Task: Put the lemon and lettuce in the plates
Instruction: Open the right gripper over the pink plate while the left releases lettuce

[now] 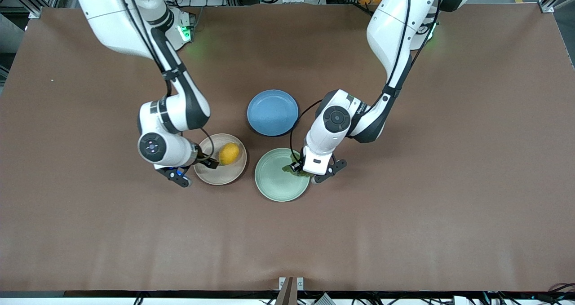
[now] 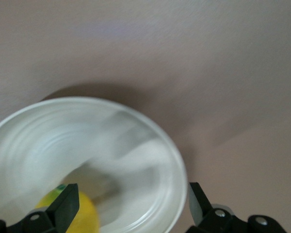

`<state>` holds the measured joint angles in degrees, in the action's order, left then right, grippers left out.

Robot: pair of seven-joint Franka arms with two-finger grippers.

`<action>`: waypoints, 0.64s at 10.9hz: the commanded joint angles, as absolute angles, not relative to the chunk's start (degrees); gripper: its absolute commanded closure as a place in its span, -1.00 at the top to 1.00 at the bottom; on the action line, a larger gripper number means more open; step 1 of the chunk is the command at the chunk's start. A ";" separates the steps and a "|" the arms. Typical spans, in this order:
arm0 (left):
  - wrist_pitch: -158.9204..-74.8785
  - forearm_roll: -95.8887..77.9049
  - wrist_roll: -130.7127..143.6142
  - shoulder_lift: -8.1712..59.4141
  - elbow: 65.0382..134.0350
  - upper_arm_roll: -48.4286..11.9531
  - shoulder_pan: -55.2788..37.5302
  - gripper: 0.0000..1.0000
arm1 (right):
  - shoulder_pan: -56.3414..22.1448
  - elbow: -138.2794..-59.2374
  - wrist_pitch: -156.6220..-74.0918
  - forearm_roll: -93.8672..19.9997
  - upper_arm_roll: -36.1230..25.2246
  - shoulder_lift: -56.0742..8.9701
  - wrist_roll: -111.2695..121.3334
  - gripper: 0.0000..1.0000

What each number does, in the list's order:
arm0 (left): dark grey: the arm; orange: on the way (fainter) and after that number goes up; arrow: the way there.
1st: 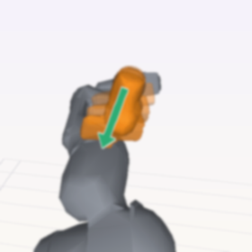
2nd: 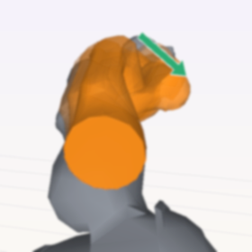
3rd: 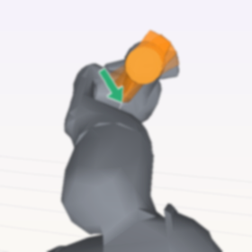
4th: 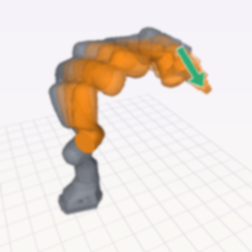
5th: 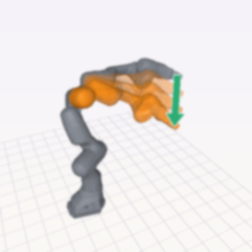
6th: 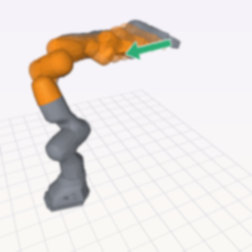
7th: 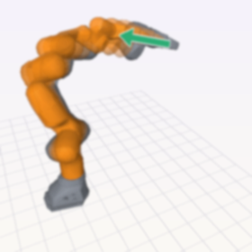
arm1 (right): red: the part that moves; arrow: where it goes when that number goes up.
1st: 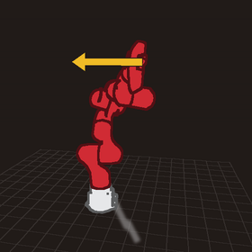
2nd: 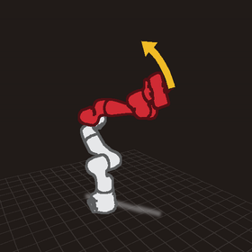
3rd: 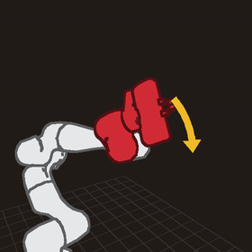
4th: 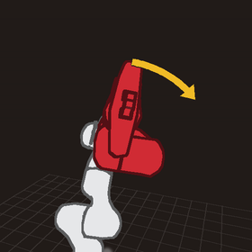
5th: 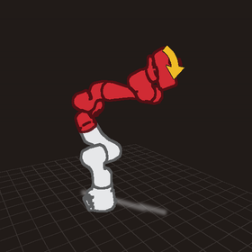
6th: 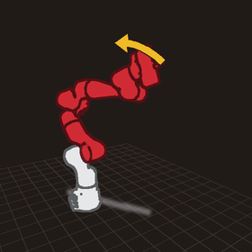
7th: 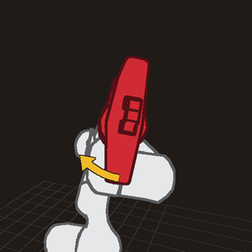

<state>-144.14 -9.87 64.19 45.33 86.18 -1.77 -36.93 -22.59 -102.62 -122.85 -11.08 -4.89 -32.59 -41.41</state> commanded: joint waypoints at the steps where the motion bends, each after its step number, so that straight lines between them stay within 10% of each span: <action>1: -144.41 -10.28 62.84 45.71 84.99 -0.97 -37.53 0.97 | -18.29 -105.37 -122.52 -8.79 -4.48 -31.21 -33.42 1.00; 7: -142.05 -9.15 62.67 43.69 84.81 -0.70 -37.18 0.99 | -11.18 -106.79 -119.19 -5.20 -4.57 -28.75 -22.95 1.00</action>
<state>-144.14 -9.86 64.02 45.17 85.06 -1.34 -36.93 -13.78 -104.85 -121.01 -8.69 -5.23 -31.68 -25.40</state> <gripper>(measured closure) 0.004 0.000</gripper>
